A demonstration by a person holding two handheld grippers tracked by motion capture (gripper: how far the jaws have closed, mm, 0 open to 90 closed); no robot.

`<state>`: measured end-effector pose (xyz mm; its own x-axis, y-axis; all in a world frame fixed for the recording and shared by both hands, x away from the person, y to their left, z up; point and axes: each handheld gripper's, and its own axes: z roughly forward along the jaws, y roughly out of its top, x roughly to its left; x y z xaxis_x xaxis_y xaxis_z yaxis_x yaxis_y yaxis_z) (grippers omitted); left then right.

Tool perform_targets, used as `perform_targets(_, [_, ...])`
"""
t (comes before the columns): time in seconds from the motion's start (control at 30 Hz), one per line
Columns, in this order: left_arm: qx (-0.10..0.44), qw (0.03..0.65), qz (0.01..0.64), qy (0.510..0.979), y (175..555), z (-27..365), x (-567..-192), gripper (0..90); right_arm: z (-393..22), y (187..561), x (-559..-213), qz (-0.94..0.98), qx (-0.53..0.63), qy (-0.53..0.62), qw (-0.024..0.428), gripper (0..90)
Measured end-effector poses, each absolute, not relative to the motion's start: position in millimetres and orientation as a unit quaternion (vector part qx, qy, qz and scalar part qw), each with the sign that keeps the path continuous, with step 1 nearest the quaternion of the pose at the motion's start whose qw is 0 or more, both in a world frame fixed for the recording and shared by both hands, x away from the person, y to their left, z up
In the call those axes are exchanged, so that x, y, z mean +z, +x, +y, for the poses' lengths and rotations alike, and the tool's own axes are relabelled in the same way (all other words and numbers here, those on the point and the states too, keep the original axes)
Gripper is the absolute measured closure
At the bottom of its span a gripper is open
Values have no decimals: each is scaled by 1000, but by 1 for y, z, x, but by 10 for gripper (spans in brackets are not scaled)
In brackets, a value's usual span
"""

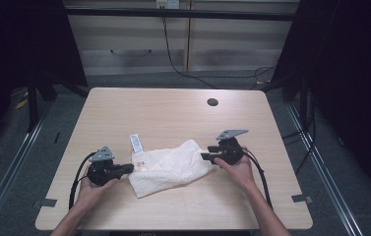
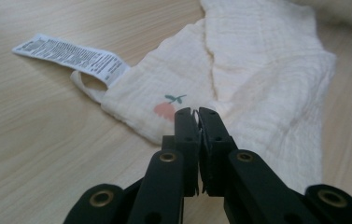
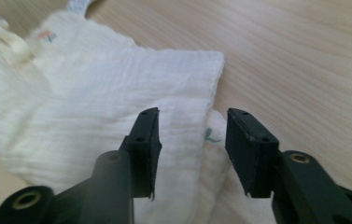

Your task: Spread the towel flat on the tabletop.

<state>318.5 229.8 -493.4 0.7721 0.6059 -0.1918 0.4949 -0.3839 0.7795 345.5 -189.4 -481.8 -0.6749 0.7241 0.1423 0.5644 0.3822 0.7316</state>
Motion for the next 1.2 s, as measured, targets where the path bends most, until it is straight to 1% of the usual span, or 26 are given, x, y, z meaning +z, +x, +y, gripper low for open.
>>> perform_targets(0.1, [61,447,341,825,320,235,-495,872,-185,351,-491,828,395,388,88,677])
perform_targets(0.23, [63,452,347,819,321,238,-495,870,-181,347,-500,833,393,380,80,798])
perform_targets(0.3, [64,453,348,819,321,239,-494,870,-179,342,-500,834,396,377,76,879])
perform_targets(0.37, [59,458,350,815,320,239,-493,870,-180,336,-499,835,399,372,71,899])
perform_targets(0.57, [58,459,347,816,320,238,-493,871,-183,313,-496,845,389,362,59,900])
perform_targets(0.6, [57,458,347,817,320,238,-493,871,-184,308,-496,848,383,361,59,880])
perform_targets(0.67, [55,458,349,816,321,237,-493,871,-184,301,-494,851,378,359,63,768])
perform_targets(0.73, [56,458,349,816,322,237,-494,871,-186,299,-490,850,384,355,66,727])
perform_targets(0.77, [57,459,350,815,322,237,-493,871,-190,305,-485,838,401,362,73,688])
perform_targets(0.83, [55,461,352,813,323,237,-493,871,-192,309,-483,831,409,371,73,680])
perform_targets(0.97, [55,460,351,814,324,237,-493,870,-194,337,-479,821,414,384,82,677])
perform_targets(1.2, [54,461,352,813,325,239,-494,868,-182,371,-495,819,406,400,68,648])
